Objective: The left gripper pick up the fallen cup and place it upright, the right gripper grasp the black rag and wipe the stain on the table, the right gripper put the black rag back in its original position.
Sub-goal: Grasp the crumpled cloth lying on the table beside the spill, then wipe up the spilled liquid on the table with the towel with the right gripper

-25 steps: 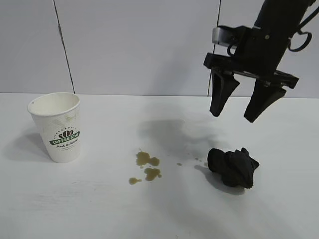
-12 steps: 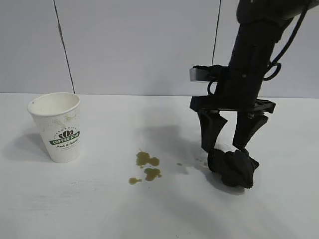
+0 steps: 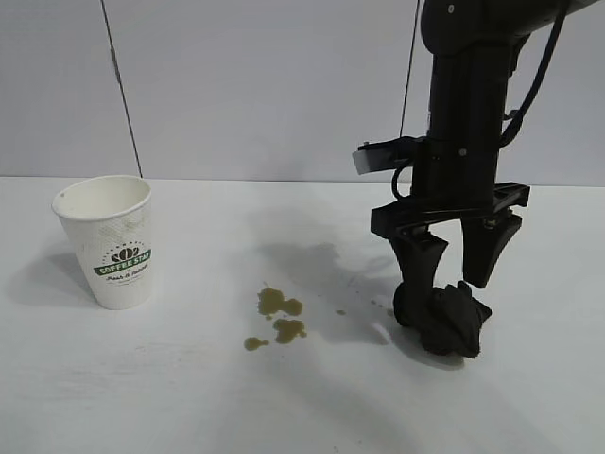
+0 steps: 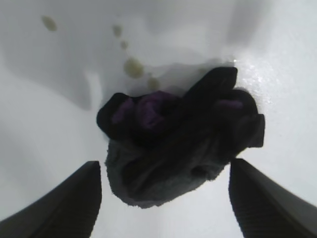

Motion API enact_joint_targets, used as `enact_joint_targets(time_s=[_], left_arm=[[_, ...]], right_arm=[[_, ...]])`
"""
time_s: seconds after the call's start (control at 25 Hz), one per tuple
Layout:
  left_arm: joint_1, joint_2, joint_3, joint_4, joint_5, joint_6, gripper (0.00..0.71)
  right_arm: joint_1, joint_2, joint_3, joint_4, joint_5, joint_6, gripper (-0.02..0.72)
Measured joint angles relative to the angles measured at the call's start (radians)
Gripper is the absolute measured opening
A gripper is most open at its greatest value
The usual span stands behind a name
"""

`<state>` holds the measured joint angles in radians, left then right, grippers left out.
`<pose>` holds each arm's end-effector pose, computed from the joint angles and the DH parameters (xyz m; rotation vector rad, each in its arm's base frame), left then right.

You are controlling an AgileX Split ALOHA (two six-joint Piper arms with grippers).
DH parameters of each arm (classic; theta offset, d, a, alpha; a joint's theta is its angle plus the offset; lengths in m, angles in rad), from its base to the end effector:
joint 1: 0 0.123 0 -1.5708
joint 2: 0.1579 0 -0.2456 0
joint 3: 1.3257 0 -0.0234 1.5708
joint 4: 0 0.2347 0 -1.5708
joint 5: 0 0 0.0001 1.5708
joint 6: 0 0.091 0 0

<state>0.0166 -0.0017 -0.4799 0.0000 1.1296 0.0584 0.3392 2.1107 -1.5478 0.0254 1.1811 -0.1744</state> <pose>0.0195 0.0003 0.2589 0.0446 2.1315 0.0442 0.3475 0.1249 0.1339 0.7599 -2.9578 -0.0243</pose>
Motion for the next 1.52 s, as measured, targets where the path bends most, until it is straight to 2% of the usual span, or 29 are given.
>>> enact_joint_targets(time_s=[0.12, 0.48, 0.56, 0.6, 0.68, 0.72, 0.88, 0.96, 1.04, 1.12, 1.24, 1.32, 1.52], left_arm=[[0.000, 0.000, 0.000, 0.000, 0.000, -0.001, 0.694], [0.000, 0.000, 0.000, 0.000, 0.000, -0.001, 0.694], [0.000, 0.000, 0.000, 0.000, 0.000, -0.001, 0.694], [0.000, 0.000, 0.000, 0.000, 0.000, -0.001, 0.694], [0.000, 0.000, 0.000, 0.000, 0.000, -0.001, 0.694], [0.000, 0.000, 0.000, 0.000, 0.000, -0.001, 0.694], [0.000, 0.000, 0.000, 0.000, 0.000, -0.001, 0.694], [0.000, 0.000, 0.000, 0.000, 0.000, -0.001, 0.694], [0.000, 0.000, 0.000, 0.000, 0.000, -0.001, 0.694], [0.000, 0.000, 0.000, 0.000, 0.000, -0.001, 0.694], [0.000, 0.000, 0.000, 0.000, 0.000, -0.001, 0.694], [0.000, 0.000, 0.000, 0.000, 0.000, -0.001, 0.694], [0.000, 0.000, 0.000, 0.000, 0.000, -0.001, 0.694]], right_arm=[[0.000, 0.000, 0.000, 0.000, -0.030, 0.008, 0.495], [0.000, 0.049, -0.001, 0.000, -0.028, 0.016, 0.477], [0.000, 0.056, -0.001, -0.002, -0.028, 0.020, 0.380], [0.000, 0.059, -0.001, -0.004, -0.024, 0.020, 0.315], [0.000, 0.060, -0.001, -0.004, -0.022, 0.021, 0.135], [0.000, 0.059, -0.001, -0.004, -0.021, 0.022, 0.090], [0.000, 0.026, -0.018, 0.006, -0.018, 0.023, 0.071], [0.000, -0.004, -0.040, 0.048, -0.020, 0.024, 0.071], [0.000, -0.038, -0.058, 0.115, -0.026, 0.013, 0.071], [0.000, -0.067, -0.071, 0.210, -0.035, -0.013, 0.071], [0.012, -0.100, -0.073, 0.321, -0.074, -0.046, 0.071], [0.042, -0.106, -0.076, 0.348, -0.104, -0.055, 0.071], [0.187, -0.098, -0.077, 0.348, -0.180, -0.057, 0.071]])
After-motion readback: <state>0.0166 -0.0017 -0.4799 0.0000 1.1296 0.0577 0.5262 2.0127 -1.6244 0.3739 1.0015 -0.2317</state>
